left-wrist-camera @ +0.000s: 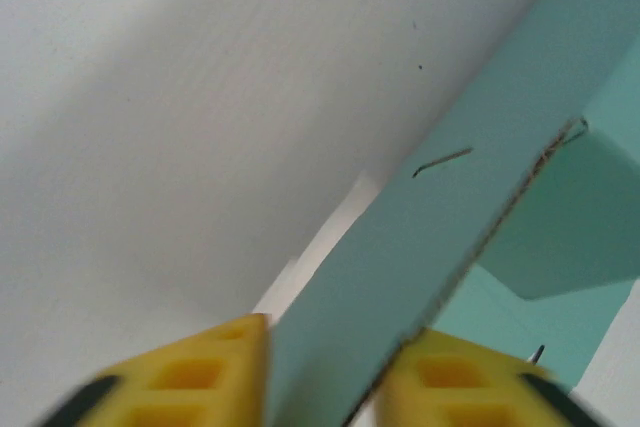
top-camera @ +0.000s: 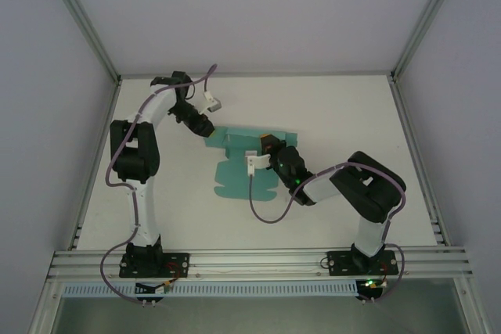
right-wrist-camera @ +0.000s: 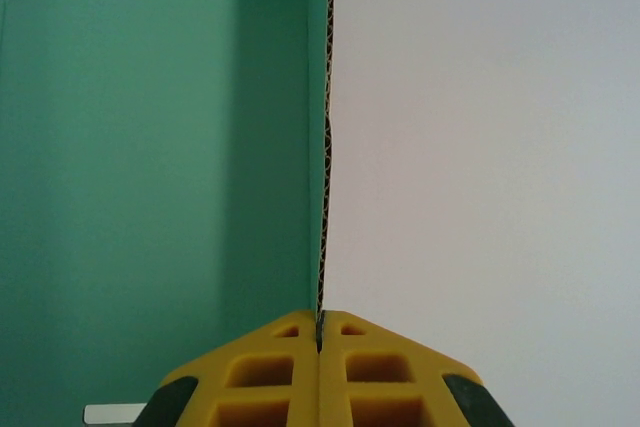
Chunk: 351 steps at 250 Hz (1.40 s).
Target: Assemble paper box
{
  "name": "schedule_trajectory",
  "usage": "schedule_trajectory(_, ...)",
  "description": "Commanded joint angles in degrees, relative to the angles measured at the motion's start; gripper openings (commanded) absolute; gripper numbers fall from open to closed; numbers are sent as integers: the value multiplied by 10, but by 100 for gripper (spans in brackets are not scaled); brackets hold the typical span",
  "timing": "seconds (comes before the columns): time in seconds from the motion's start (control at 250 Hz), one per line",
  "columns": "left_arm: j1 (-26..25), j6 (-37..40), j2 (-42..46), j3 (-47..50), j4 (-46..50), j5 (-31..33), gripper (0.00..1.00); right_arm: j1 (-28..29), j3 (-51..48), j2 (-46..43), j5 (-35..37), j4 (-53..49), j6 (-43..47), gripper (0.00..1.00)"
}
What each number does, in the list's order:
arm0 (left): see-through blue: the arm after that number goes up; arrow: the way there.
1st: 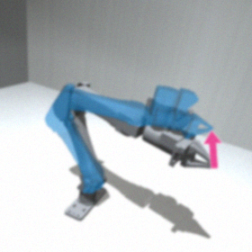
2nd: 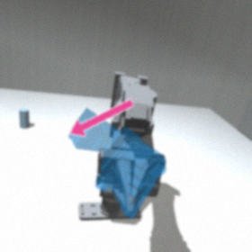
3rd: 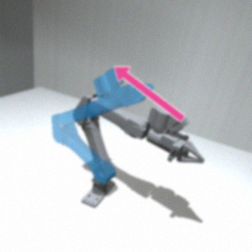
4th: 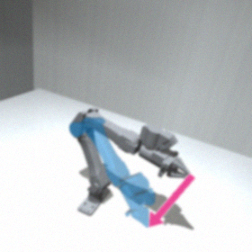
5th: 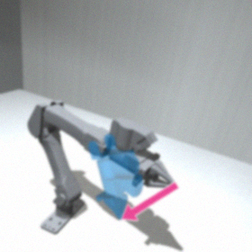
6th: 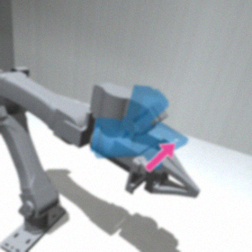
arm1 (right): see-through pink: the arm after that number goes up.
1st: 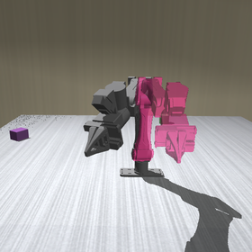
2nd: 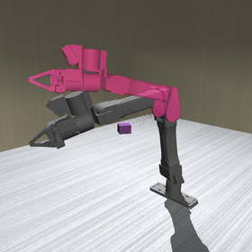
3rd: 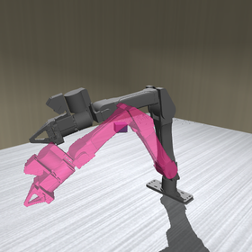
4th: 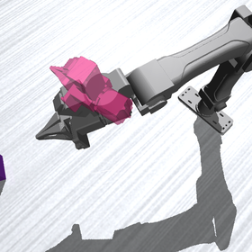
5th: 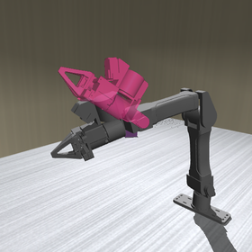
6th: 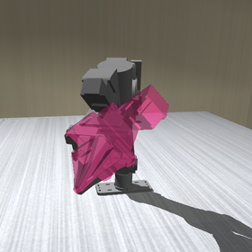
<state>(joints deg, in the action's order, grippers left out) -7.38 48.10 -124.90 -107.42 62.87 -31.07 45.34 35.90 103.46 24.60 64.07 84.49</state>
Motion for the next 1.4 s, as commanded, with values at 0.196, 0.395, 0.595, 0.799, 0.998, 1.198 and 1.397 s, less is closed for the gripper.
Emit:
schedule_trajectory(0.196,-15,-183,98,77,-86,37,0,7,18,-10,46,6,-53,0)
schedule_trajectory(0.395,-77,-314,225,258,-243,43,0,22,14,-2,64,20,-75,0)
schedule_trajectory(0.595,-175,-342,260,301,-239,101,0,23,7,-2,65,21,-88,0)
schedule_trajectory(0.799,-223,-393,239,313,-273,99,0,28,0,0,75,33,-86,0)
schedule_trajectory(0.998,-223,-415,265,351,-287,154,13,27,-12,1,89,55,-69,0)
schedule_trajectory(1.198,-206,-433,371,433,-316,152,40,21,-20,7,87,95,-35,0)
schedule_trajectory(1.397,-164,-512,444,477,-330,199,100,11,-23,28,62,138,-11,0)
